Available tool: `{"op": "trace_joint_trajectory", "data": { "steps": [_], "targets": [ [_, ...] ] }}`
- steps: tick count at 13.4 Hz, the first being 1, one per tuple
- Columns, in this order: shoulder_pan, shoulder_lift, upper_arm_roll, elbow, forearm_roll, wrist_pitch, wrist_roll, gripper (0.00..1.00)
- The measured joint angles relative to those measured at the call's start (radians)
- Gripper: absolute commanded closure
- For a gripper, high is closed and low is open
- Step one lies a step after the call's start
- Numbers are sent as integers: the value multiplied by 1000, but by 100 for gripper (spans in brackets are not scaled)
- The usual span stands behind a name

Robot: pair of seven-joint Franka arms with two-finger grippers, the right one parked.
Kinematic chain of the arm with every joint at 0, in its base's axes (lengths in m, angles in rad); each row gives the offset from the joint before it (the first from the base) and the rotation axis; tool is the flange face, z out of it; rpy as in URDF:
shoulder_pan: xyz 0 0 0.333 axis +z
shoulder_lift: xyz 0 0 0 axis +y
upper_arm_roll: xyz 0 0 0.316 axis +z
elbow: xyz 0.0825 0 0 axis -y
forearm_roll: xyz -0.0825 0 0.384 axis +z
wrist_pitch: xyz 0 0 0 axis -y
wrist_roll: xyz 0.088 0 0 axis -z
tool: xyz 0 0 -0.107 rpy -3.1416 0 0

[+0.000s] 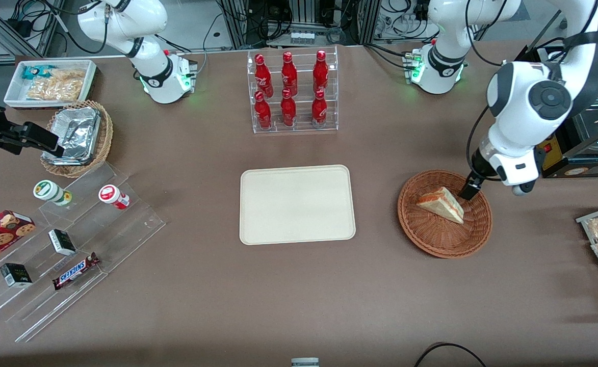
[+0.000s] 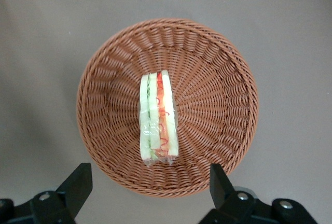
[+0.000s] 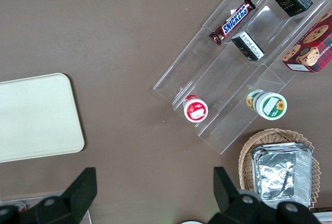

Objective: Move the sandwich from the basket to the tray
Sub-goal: 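Lower the left gripper and close it on the wrapped sandwich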

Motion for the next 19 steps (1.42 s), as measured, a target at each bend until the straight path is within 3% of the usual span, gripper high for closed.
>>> {"op": "trace_joint_trajectory", "data": {
  "steps": [13, 14, 15, 16, 17, 19],
  "targets": [
    [6, 253, -16, -40, 0, 251, -32, 0],
    [6, 269, -16, -41, 0, 264, -32, 11],
    [6, 282, -16, -41, 0, 271, -33, 44],
    [6, 291, -16, -41, 0, 276, -33, 68],
    [6, 296, -16, -41, 0, 278, -33, 83],
    [6, 297, -16, -41, 0, 278, -33, 91]
  ]
}}
